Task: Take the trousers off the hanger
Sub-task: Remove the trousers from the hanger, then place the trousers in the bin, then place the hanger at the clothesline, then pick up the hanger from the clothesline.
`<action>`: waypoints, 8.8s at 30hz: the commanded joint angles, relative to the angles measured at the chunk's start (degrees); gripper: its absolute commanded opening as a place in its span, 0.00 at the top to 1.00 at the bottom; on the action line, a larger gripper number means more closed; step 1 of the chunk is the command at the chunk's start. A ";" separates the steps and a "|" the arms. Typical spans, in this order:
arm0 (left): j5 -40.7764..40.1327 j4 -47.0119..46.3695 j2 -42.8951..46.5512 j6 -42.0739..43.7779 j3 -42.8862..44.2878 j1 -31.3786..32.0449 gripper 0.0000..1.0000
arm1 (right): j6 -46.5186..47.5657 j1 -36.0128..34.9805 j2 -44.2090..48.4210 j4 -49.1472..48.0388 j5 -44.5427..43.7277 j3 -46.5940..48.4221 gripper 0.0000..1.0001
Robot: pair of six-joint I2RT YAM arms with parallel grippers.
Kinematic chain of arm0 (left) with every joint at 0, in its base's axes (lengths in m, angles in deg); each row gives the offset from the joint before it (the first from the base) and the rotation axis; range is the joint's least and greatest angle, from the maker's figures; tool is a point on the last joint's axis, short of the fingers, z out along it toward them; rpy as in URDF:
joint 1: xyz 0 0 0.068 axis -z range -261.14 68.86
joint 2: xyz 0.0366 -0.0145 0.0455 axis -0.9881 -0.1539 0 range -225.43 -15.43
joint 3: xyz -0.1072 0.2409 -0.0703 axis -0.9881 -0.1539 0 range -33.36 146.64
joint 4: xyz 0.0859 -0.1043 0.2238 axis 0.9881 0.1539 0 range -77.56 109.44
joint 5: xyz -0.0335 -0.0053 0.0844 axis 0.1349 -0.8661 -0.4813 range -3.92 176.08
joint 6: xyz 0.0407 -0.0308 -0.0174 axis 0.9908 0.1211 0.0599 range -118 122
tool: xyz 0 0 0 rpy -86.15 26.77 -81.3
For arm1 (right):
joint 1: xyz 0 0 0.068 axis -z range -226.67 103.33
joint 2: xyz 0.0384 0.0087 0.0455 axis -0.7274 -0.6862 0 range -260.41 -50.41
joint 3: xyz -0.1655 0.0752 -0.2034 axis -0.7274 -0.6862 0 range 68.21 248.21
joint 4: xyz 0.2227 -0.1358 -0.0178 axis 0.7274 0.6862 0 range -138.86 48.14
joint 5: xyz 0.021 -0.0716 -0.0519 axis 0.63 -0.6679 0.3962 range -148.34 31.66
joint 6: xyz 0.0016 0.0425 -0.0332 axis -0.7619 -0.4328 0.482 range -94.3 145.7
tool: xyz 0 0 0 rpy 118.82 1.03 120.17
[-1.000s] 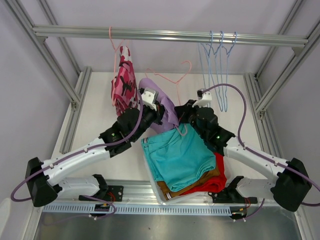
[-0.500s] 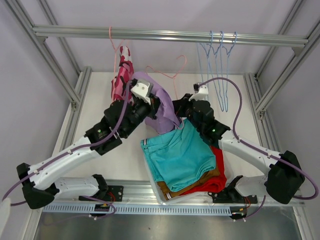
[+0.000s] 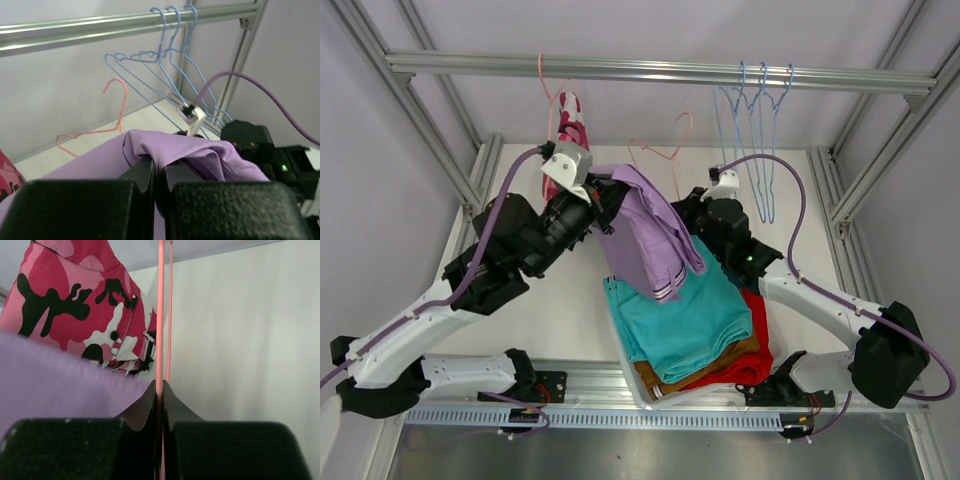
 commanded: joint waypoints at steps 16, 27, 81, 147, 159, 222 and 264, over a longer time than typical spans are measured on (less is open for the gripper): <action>1.84 1.20 0.44 -7.81 -9.93 16.43 0.99 | 4.22 6.75 5.68 4.67 3.80 3.14 1.00; 4.23 -11.78 -15.91 -19.75 -20.55 24.86 1.00 | 8.00 9.48 13.32 14.42 5.20 4.56 1.00; -14.24 -6.07 12.10 -2.64 -24.69 -2.99 0.00 | 17.67 4.30 39.96 39.39 6.88 -1.24 1.00; -18.28 -8.80 14.48 -0.97 -27.07 -6.51 0.01 | 16.00 5.00 42.33 40.45 2.74 -4.14 1.00; -17.32 -8.62 14.57 -1.31 -26.98 -8.17 0.00 | 17.15 3.86 35.22 40.36 4.59 2.17 1.00; -11.96 -6.08 15.71 -5.71 -26.10 -15.65 0.00 | 18.02 13.26 11.12 27.53 4.50 15.72 0.35; -30.68 -14.95 32.15 -5.97 -31.55 -23.38 0.01 | 12.76 -0.54 -22.61 21.56 35.61 55.78 0.23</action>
